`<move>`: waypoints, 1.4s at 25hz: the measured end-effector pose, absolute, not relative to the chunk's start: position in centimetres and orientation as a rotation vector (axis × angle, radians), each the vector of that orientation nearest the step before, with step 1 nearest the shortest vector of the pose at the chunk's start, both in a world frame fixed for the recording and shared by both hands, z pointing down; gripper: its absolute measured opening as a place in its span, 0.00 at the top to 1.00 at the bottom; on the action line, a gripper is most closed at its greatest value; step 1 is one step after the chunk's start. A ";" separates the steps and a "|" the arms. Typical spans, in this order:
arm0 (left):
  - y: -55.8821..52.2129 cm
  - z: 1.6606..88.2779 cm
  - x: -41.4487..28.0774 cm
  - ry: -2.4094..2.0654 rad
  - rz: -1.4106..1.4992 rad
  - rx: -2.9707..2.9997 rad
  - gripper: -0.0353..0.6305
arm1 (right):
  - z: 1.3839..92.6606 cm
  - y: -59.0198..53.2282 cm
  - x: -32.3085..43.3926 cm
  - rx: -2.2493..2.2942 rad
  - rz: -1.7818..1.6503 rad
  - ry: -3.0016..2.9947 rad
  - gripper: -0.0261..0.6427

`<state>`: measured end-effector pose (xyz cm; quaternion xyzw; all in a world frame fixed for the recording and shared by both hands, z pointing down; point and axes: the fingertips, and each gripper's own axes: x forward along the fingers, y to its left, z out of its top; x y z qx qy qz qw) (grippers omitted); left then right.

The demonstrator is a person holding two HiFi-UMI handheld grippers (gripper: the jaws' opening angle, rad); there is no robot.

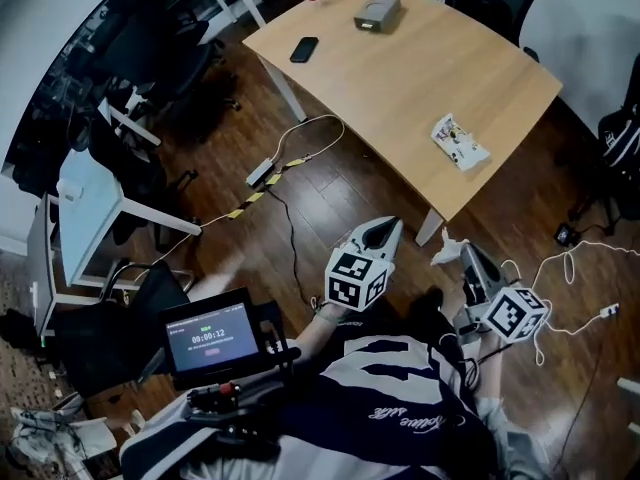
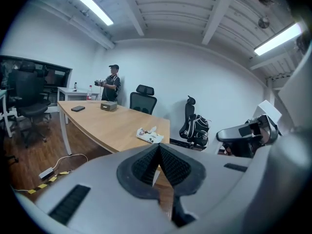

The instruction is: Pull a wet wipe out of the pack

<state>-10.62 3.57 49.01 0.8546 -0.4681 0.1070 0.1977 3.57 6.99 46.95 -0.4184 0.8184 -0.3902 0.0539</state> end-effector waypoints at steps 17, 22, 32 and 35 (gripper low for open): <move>6.9 49.3 -10.2 -1.040 0.282 2.535 0.94 | 48.2 10.8 2.1 -1.500 -1.153 2.320 0.96; 7.1 48.7 -8.9 -1.063 0.254 2.508 0.94 | 48.0 11.2 3.6 -1.524 -1.155 2.351 0.96; 12.5 49.6 -2.4 -1.060 0.250 2.452 0.94 | 48.2 14.8 9.1 -1.481 -1.196 2.411 0.96; 13.9 49.7 -1.1 -1.061 0.280 2.462 0.94 | 48.2 15.4 9.6 -1.455 -1.193 2.452 0.96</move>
